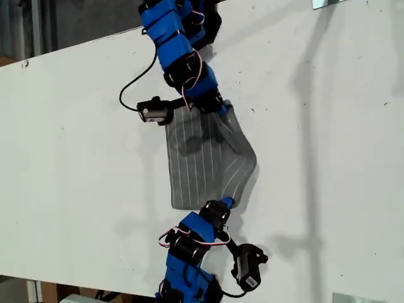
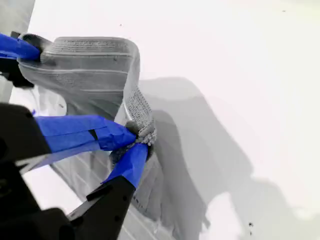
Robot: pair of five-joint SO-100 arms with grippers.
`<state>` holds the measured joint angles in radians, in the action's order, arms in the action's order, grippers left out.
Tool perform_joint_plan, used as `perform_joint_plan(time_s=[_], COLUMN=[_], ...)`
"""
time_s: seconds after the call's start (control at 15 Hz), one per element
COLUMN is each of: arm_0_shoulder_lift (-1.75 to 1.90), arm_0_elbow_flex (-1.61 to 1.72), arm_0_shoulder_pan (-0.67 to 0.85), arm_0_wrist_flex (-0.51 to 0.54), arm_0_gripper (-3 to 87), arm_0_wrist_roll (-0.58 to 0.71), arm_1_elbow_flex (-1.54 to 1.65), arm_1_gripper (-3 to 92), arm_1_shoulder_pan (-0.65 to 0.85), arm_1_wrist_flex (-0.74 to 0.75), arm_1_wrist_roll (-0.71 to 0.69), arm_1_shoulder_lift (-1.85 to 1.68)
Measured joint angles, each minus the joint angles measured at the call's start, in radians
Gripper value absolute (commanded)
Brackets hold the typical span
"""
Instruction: Grasp corners of a square towel and fold twice.
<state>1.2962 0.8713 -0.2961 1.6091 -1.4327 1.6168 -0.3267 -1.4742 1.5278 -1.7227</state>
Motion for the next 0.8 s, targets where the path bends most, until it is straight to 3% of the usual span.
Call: perform_joint_plan(time_s=[0.33,0.67,0.8], arm_0_shoulder_lift=[0.172,0.543,0.592], arm_0_elbow_flex=[0.229,0.805,0.923], arm_0_shoulder_pan=[0.195,0.396,0.459], arm_0_wrist_flex=[0.023,-0.238,-0.296], arm_0_gripper=[-0.3,-0.3,-0.3], arm_0_wrist_roll=[0.081,0.129,0.161], arm_1_elbow_flex=[0.183,0.443,0.500], arm_1_gripper=[-0.1,-0.1,-0.1], arm_1_shoulder_pan=[0.264,0.465,0.548], arm_1_wrist_flex=[0.012,0.114,0.152], arm_1_wrist_roll=[-0.081,-0.146,-0.202], arm_1_shoulder_lift=[-0.218,-0.428,-0.439])
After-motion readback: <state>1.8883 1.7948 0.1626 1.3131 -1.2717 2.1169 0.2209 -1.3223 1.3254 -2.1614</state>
